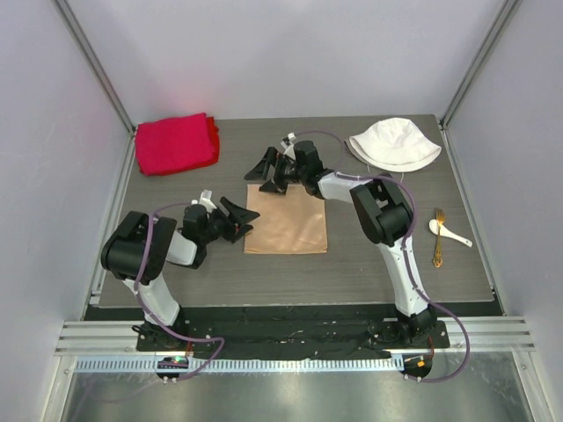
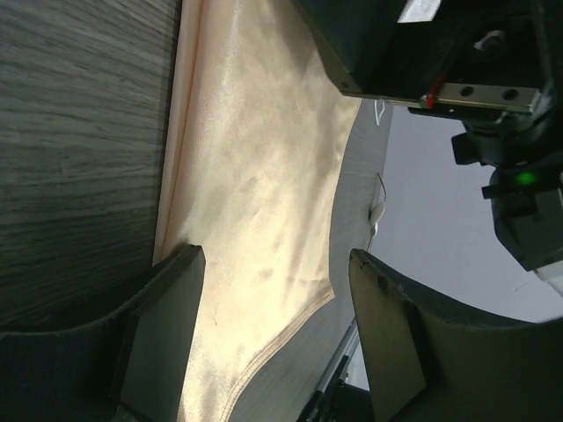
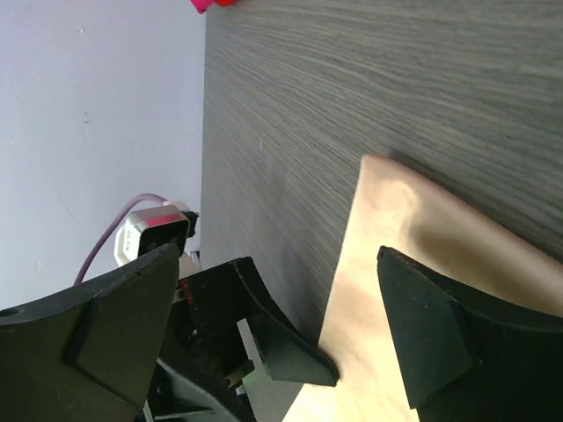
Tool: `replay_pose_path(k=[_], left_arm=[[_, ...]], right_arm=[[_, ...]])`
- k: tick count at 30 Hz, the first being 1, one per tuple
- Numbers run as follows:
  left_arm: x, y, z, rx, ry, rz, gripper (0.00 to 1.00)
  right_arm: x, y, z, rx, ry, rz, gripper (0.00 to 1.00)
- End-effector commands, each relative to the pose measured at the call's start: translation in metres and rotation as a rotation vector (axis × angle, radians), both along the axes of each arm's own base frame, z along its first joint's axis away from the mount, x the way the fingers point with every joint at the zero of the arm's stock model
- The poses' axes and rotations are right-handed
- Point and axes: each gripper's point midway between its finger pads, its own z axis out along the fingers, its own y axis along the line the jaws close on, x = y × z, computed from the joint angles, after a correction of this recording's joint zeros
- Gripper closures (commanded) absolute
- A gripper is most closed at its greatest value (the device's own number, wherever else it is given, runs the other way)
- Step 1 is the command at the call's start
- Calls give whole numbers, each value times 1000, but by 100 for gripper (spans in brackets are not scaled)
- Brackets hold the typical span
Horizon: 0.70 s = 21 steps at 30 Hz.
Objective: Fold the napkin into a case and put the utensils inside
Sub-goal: Smooth out the square-folded napkin at the center of the board.
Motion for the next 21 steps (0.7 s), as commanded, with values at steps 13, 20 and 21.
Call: replay_pose_path(k=[13, 20, 21], left_arm=[[-11, 4, 15, 20, -113, -16, 29], [-23, 4, 16, 22, -114, -30, 29], [-25, 3, 15, 21, -110, -35, 29]], right_arm=[[-35, 47, 13, 104, -27, 107, 1], [-29, 51, -33, 71, 45, 83, 2], [-28, 50, -37, 57, 56, 75, 2]])
